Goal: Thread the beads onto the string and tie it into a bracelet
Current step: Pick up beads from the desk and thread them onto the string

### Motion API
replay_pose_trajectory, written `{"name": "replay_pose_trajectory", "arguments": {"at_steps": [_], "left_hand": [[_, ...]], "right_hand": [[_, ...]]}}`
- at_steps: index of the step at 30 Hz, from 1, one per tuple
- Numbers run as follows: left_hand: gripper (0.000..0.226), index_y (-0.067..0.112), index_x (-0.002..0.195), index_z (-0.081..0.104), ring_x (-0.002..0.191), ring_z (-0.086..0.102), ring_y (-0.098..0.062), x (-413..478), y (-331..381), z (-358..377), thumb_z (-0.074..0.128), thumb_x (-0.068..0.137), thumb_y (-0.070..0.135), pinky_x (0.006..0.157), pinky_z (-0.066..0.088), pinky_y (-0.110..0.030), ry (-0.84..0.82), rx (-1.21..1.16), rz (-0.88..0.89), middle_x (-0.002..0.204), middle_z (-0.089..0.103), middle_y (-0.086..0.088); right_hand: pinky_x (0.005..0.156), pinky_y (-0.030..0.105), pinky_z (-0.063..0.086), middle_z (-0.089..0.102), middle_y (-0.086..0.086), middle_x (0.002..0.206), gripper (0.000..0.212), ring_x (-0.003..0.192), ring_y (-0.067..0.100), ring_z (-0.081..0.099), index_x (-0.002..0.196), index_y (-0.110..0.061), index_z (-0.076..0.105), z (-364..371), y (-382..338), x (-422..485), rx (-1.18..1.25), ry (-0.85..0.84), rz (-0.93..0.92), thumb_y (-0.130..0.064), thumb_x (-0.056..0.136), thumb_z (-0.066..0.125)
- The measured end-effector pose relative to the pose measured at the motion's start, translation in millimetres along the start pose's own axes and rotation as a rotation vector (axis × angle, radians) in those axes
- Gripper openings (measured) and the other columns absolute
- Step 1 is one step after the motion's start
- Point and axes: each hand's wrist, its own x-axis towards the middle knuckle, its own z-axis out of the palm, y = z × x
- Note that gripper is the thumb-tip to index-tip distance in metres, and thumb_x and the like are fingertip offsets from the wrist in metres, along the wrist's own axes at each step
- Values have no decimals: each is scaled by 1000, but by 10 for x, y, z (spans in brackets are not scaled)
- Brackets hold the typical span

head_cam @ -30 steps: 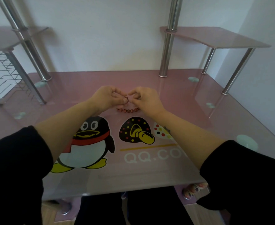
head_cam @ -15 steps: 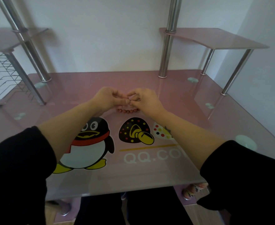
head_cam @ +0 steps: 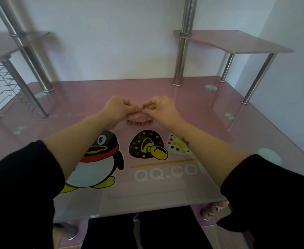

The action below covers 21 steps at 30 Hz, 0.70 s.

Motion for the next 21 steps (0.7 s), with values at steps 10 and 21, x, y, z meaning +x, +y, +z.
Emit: {"name": "replay_pose_trajectory", "arguments": {"at_steps": [10, 21], "left_hand": [[13, 7, 83, 70, 60, 70, -11, 93, 184, 79, 70, 86, 19, 50, 51, -16, 41, 299, 147, 74, 75, -7], [20, 14, 89, 72, 71, 68, -13, 295, 198, 81, 65, 90, 33, 66, 52, -26, 126, 709, 272, 82, 73, 1]], "right_hand": [[63, 17, 46, 66, -1, 98, 36, 79, 7, 59, 110, -13, 58, -76, 16, -15, -79, 0, 34, -21, 78, 74], [54, 29, 55, 70, 19, 77, 12, 53, 17, 63, 97, 2, 64, -170, 55, 43, 194, 68, 196, -8, 92, 59]]}}
